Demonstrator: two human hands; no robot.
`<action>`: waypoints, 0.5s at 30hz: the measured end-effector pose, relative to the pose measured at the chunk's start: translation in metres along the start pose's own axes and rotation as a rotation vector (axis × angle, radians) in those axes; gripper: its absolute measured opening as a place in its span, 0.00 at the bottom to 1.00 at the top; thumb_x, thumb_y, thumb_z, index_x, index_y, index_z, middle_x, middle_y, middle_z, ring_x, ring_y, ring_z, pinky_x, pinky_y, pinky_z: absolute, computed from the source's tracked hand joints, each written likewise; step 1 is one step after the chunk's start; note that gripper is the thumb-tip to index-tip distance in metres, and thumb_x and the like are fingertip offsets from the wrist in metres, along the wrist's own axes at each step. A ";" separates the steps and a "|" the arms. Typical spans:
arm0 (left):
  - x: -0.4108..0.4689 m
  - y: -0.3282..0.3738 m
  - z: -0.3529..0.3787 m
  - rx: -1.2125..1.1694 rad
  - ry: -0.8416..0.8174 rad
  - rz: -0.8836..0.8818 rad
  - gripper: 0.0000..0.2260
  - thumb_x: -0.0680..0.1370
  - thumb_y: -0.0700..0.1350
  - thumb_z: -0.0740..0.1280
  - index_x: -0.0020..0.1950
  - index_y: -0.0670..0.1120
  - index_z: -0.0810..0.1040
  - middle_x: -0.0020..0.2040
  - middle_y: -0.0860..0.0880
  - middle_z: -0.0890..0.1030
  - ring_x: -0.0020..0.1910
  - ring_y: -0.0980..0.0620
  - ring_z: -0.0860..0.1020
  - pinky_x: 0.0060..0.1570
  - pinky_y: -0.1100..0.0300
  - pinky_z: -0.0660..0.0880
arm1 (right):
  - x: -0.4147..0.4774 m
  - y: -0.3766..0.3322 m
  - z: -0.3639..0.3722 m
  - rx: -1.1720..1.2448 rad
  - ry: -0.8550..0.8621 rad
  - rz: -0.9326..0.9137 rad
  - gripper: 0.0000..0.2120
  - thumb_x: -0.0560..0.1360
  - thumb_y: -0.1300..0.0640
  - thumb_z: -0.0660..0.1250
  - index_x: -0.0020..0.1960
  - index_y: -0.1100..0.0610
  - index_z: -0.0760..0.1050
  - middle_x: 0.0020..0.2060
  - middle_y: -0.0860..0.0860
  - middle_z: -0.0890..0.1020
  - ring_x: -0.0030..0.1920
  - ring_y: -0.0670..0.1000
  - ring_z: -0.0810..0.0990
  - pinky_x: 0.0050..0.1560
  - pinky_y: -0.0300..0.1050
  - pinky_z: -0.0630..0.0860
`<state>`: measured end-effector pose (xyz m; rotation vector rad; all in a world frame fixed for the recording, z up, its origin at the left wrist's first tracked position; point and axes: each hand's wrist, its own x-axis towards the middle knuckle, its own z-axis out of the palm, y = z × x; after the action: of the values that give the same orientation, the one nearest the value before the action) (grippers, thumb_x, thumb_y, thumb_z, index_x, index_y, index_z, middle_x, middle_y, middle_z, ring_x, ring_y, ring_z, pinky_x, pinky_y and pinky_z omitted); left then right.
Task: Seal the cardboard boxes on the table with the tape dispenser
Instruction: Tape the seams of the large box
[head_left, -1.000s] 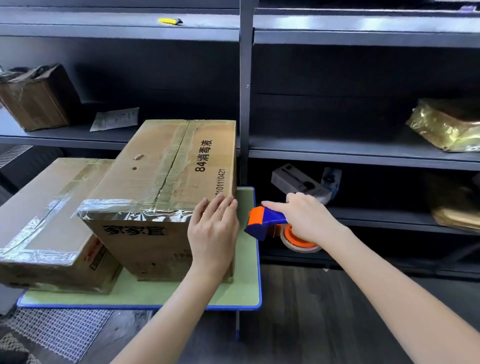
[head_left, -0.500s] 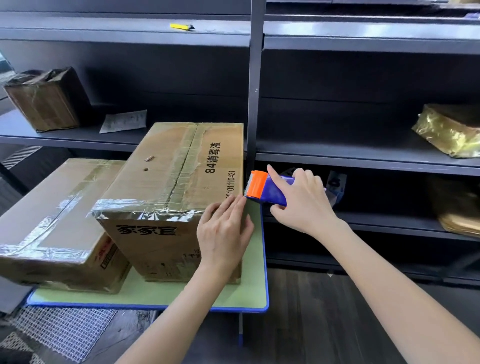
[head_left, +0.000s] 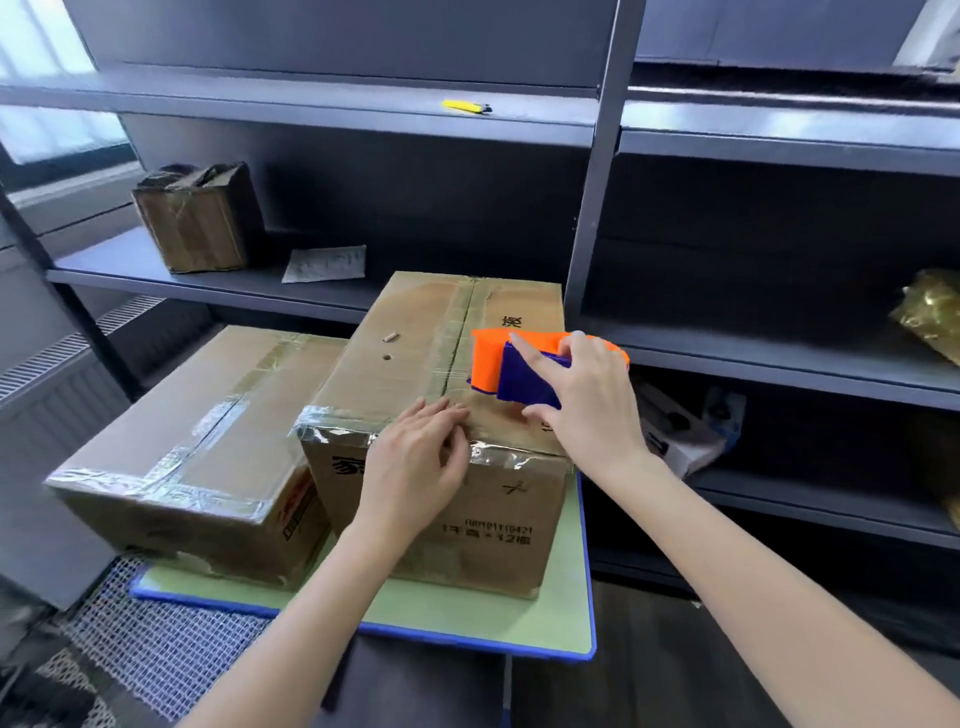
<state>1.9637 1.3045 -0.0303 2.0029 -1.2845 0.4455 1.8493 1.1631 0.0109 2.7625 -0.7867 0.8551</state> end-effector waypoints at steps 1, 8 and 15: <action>-0.001 -0.004 -0.001 0.026 0.007 0.013 0.10 0.69 0.41 0.67 0.46 0.43 0.85 0.46 0.46 0.85 0.50 0.49 0.82 0.57 0.65 0.69 | 0.000 -0.008 0.004 0.000 -0.001 -0.016 0.39 0.56 0.54 0.82 0.66 0.50 0.74 0.38 0.55 0.72 0.38 0.55 0.73 0.39 0.48 0.72; -0.013 -0.030 0.007 0.020 -0.086 0.081 0.15 0.72 0.34 0.65 0.58 0.40 0.81 0.56 0.45 0.82 0.59 0.47 0.78 0.64 0.50 0.65 | -0.006 -0.017 0.012 0.092 -0.037 -0.008 0.25 0.68 0.54 0.75 0.65 0.51 0.75 0.42 0.57 0.74 0.44 0.59 0.74 0.45 0.55 0.74; -0.007 -0.062 -0.021 -0.103 -0.043 -0.076 0.14 0.73 0.31 0.66 0.57 0.41 0.81 0.56 0.43 0.82 0.58 0.43 0.79 0.63 0.53 0.67 | -0.001 -0.059 0.012 0.018 -0.007 -0.168 0.22 0.70 0.61 0.70 0.64 0.60 0.75 0.61 0.61 0.76 0.63 0.62 0.73 0.62 0.57 0.71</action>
<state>2.0179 1.3402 -0.0429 1.9760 -1.2277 0.2960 1.8848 1.2105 0.0011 2.7991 -0.5398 0.8245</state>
